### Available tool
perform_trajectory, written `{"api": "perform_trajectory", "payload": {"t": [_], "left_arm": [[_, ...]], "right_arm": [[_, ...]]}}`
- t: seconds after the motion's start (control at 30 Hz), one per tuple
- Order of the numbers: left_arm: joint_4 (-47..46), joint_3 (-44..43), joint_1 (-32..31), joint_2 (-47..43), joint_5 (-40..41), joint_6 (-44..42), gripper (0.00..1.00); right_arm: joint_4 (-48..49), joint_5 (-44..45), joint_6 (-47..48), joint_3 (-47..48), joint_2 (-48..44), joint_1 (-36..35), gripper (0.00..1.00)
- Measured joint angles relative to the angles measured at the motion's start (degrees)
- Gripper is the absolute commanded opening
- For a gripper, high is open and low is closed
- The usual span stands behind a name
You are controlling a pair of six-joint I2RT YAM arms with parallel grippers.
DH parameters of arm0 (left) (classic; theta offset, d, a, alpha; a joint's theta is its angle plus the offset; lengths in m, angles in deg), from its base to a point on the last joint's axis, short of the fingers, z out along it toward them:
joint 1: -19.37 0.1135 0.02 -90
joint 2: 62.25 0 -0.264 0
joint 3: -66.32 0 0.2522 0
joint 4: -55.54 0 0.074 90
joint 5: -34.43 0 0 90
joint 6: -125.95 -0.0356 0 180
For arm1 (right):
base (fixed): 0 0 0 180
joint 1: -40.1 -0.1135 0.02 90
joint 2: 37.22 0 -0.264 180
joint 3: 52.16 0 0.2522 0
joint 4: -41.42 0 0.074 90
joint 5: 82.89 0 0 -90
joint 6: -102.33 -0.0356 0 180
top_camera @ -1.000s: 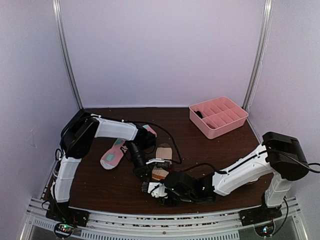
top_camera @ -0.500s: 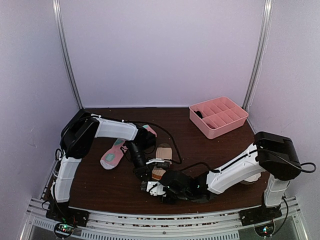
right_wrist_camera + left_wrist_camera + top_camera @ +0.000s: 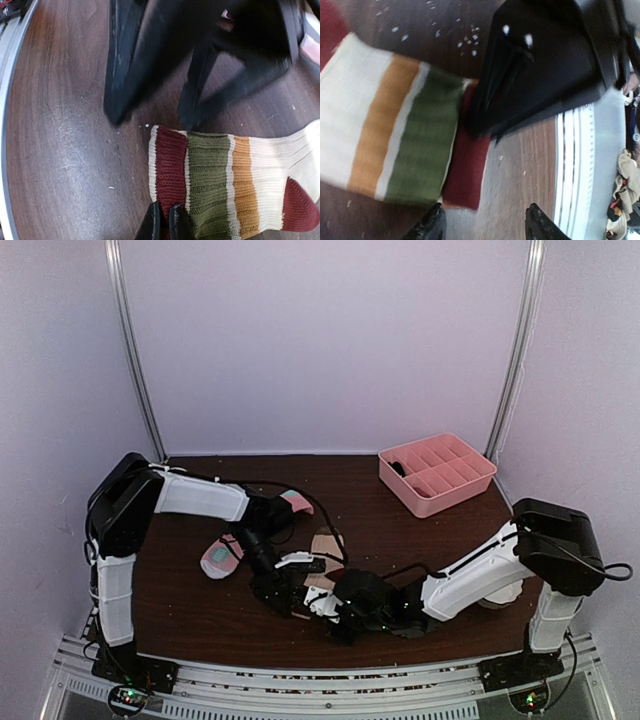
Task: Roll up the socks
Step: Roll the sock at the center of the board.
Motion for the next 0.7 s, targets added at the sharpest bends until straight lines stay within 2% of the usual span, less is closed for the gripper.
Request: {"api": "perform_trajectory", "payload": {"t": [0.1,0.33,0.7], "left_arm": [[-4.0,3.5,1.6,-3.7,1.3,0.3,0.54],[-14.8,3.4,2.3,-5.2,3.3,4.0,0.51],[-21.5,-4.8,1.7,1.0,6.9,8.9,0.50]], "right_arm": [[2.1,-4.1,-3.0,-2.0,-0.8,1.5,0.00],[4.7,-13.2,-8.4,-3.3,-0.8,4.8,0.00],[4.6,-19.6,-10.7,-3.1,-0.4,6.1,0.00]]}}
